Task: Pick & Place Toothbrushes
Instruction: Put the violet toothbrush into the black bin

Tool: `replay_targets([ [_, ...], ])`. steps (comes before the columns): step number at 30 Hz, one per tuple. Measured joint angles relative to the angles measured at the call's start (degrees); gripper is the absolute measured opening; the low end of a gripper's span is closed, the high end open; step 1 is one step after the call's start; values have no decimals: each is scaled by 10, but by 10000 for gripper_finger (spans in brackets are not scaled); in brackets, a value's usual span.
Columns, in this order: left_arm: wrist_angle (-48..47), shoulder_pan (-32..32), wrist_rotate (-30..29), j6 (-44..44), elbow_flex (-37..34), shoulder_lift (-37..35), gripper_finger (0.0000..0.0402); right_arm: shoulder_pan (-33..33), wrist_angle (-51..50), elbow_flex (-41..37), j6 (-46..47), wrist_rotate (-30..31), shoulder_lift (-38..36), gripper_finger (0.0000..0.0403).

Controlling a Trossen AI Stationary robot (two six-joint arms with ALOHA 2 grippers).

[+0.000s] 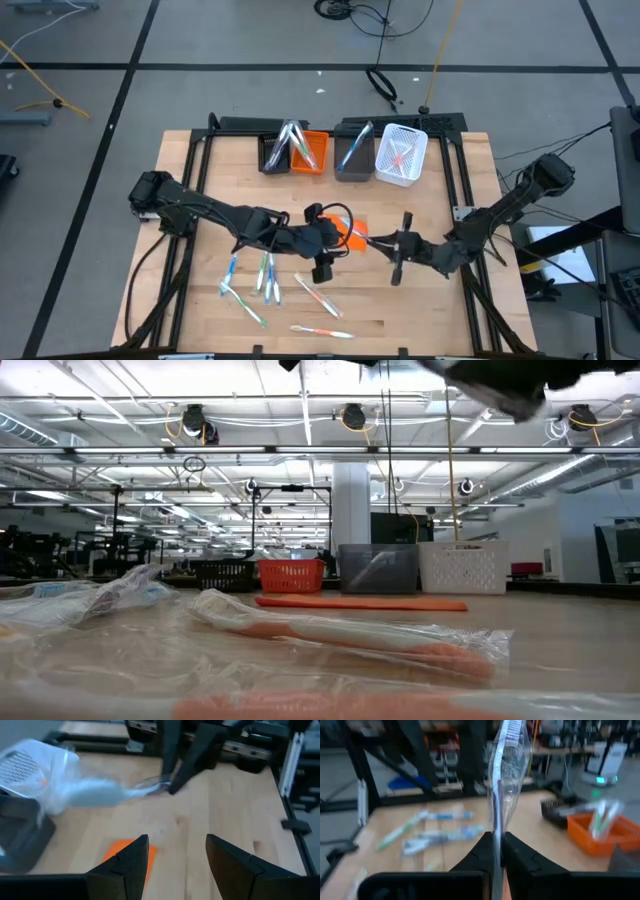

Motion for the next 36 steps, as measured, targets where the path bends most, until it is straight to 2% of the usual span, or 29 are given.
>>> replay_targets([
  [7,75,0,-47,25,0,0,200,0,110,0,-107,-2,4,15],
  [14,181,0,-50,80,0,0,200,1,165,0,-162,-4,4,15],
  [19,211,5,-49,91,0,0,195,1,175,0,-175,-15,4,15],
  [23,212,12,-47,90,0,0,152,1,177,0,-179,-19,4,15],
  [30,213,16,1,91,0,0,15,1,176,0,-186,-21,4,15],
  [36,208,16,7,86,0,0,6,1,174,0,-191,-18,4,21],
])
